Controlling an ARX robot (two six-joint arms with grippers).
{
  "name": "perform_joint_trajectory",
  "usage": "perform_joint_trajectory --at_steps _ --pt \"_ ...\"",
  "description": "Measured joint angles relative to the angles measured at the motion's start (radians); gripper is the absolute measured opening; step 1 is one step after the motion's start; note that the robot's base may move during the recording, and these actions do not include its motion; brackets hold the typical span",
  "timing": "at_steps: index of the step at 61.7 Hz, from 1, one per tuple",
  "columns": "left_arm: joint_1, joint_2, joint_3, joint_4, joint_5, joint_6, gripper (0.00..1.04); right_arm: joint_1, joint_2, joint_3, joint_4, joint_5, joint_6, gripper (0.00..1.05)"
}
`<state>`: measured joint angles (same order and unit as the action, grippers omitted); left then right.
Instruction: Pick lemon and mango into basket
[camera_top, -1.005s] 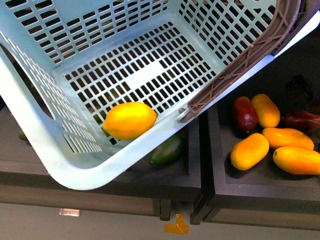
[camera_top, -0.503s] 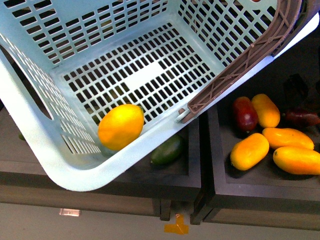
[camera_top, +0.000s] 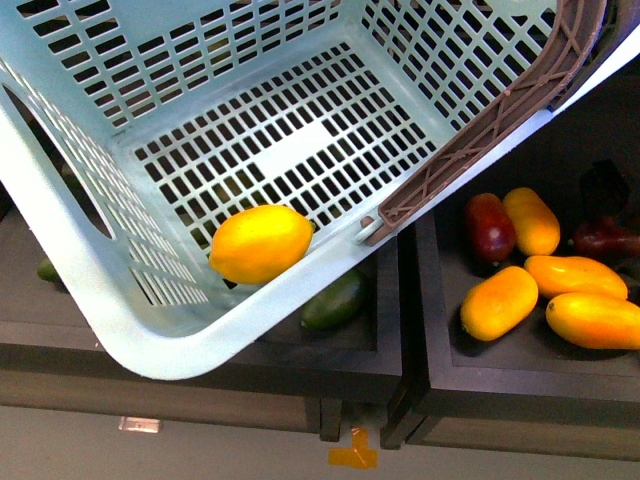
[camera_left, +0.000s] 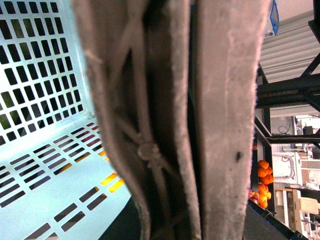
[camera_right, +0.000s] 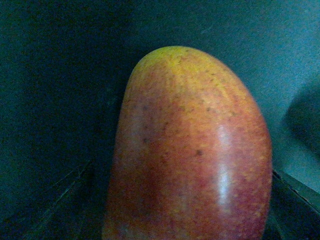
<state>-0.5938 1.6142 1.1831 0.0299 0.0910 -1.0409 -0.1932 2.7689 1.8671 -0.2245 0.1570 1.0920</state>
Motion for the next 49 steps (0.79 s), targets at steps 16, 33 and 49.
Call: perform_joint_trajectory --at_steps 16,33,49 --pt "0.0 0.0 0.0 0.0 -0.001 0.0 0.17 -0.012 0.0 -0.003 0.004 0.0 -0.014 0.73" --pt "0.0 0.0 0.0 0.0 0.0 0.0 0.17 -0.037 -0.117 -0.164 0.081 -0.037 -0.13 0.62" --pt "0.0 0.0 0.0 0.0 -0.001 0.0 0.17 -0.121 -0.539 -0.506 0.204 -0.119 -0.282 0.62"
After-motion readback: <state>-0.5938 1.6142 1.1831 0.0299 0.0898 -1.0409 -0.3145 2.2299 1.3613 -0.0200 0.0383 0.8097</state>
